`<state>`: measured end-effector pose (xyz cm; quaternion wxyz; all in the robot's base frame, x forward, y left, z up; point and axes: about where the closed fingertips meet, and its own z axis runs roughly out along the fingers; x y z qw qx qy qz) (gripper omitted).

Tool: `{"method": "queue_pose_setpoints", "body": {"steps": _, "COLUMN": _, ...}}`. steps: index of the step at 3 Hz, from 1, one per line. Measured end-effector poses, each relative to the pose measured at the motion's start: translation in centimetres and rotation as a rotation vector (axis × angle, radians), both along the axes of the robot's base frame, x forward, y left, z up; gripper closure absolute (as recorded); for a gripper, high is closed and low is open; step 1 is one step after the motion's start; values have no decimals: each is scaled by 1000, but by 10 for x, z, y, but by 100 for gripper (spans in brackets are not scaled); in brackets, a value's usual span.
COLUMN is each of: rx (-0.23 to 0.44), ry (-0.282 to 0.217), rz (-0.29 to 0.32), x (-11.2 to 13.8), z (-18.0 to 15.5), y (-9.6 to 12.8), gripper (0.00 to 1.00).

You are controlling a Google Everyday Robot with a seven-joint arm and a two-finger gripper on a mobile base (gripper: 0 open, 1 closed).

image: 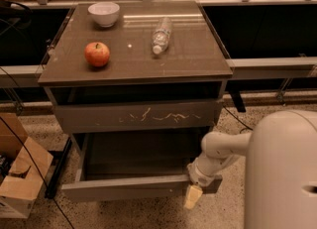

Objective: Open middle drawer

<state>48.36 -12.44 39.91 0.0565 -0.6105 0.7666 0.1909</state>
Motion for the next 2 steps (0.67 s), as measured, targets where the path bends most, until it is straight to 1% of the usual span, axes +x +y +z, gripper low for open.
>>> {"method": "queue_pose_setpoints", "body": {"steps": 1, "rx": -4, "ry": 32, "rz": -20, "x": -16, "z": -6, "y": -6, "gripper": 0}}
{"method": "queue_pose_setpoints", "body": {"steps": 2, "rx": -5, "ry": 33, "rz": 5, "x": -14, "z": -2, "y": -2, "gripper": 0}}
